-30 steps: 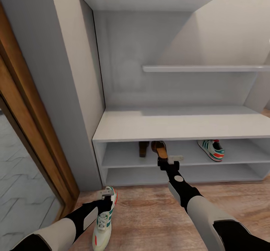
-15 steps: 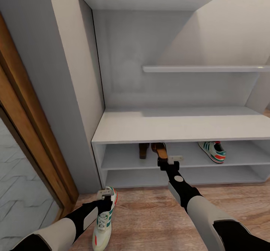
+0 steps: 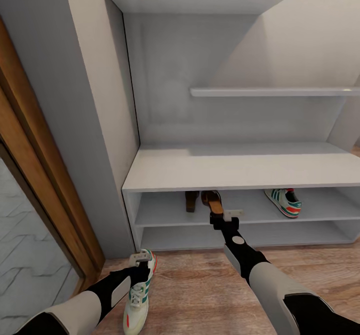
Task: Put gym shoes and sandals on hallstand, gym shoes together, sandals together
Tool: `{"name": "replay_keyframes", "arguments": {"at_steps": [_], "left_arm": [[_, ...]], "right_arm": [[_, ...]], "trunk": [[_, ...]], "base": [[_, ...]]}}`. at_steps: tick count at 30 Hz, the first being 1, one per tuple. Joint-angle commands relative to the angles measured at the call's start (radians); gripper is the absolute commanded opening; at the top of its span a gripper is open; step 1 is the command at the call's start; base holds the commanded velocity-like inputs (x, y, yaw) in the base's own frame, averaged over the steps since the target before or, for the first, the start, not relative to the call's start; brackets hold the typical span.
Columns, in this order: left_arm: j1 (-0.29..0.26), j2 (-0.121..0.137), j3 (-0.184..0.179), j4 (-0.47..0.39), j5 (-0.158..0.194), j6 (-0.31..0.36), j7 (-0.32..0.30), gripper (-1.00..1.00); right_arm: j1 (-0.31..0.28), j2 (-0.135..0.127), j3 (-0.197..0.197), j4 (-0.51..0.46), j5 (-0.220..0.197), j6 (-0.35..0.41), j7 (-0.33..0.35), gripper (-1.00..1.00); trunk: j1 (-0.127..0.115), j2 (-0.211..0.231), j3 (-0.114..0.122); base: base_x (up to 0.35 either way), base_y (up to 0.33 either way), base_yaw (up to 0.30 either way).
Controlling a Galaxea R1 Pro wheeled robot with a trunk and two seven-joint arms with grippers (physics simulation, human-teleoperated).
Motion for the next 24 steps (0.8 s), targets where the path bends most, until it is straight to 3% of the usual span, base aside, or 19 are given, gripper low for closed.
{"name": "replay_keyframes", "arguments": {"at_steps": [1, 24], "left_arm": [[0.000, 0.000, 0.000, 0.000, 0.000, 0.000, 0.000, -1.00], [0.000, 0.000, -0.001, 0.000, 0.000, 0.000, 0.000, -1.00]], "right_arm": [[0.000, 0.000, 0.000, 0.001, -0.002, 0.000, 0.002, -1.00], [0.000, 0.003, 0.003, 0.001, -0.003, 0.000, 0.003, -1.00]], "trunk": [[0.000, 0.000, 0.000], [0.000, 0.000, 0.000]], "base": [[0.000, 0.000, 0.000], [0.000, 0.000, 0.000]]}}
